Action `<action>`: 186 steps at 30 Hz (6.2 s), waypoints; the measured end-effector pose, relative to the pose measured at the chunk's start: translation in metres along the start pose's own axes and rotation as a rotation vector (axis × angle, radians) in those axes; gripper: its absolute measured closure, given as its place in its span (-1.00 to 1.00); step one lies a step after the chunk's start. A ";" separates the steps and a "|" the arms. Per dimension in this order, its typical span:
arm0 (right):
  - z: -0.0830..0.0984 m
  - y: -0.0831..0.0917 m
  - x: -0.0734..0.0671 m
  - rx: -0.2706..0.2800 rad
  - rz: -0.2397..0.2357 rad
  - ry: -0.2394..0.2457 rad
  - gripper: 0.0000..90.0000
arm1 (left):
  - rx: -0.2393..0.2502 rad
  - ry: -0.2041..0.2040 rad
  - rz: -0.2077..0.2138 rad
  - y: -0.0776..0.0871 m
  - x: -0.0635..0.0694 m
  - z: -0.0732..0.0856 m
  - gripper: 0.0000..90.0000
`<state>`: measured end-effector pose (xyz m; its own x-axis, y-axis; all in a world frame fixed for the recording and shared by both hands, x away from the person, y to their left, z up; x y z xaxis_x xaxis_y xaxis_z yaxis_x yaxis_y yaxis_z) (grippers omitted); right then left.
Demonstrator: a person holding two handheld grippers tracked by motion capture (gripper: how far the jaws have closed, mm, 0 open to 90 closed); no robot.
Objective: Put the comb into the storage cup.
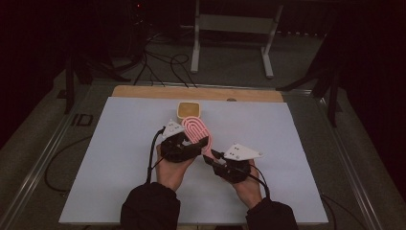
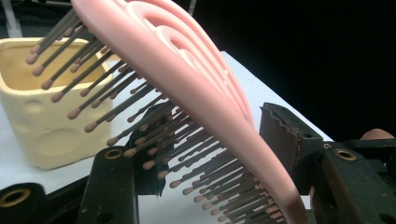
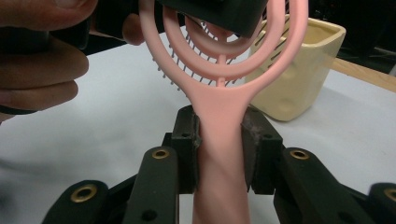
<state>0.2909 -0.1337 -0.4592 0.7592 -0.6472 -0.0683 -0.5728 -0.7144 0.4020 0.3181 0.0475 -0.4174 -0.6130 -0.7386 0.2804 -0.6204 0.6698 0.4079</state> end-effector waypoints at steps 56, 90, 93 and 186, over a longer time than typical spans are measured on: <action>0.009 0.024 0.026 -0.051 0.033 -0.065 -0.79 | 0.120 0.053 0.044 0.035 -0.023 -0.017 0.43; 0.062 0.079 0.054 0.046 0.123 -0.074 -0.79 | 0.159 0.046 0.026 0.046 -0.035 -0.026 0.43; 0.066 0.082 0.055 0.060 0.155 -0.052 -0.79 | 0.164 0.045 0.023 0.047 -0.036 -0.027 0.43; 0.084 0.087 0.048 0.108 0.181 -0.046 -0.79 | 0.180 -0.076 -0.027 0.057 -0.061 -0.080 0.43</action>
<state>0.2513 -0.2489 -0.5043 0.6271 -0.7775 -0.0465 -0.7303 -0.6077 0.3119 0.3593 0.1242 -0.3418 -0.6259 -0.7532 0.2023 -0.7104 0.6577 0.2507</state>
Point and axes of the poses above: each handheld gripper's, and its own axes: y roughly backward along the jaws, z roughly out of its underside, x roughly to its right, the point moved 2 cm from there along -y, roughly forward along the jaws, and after that the axes turned 2 degrees about -y, right-handed, at the moved point
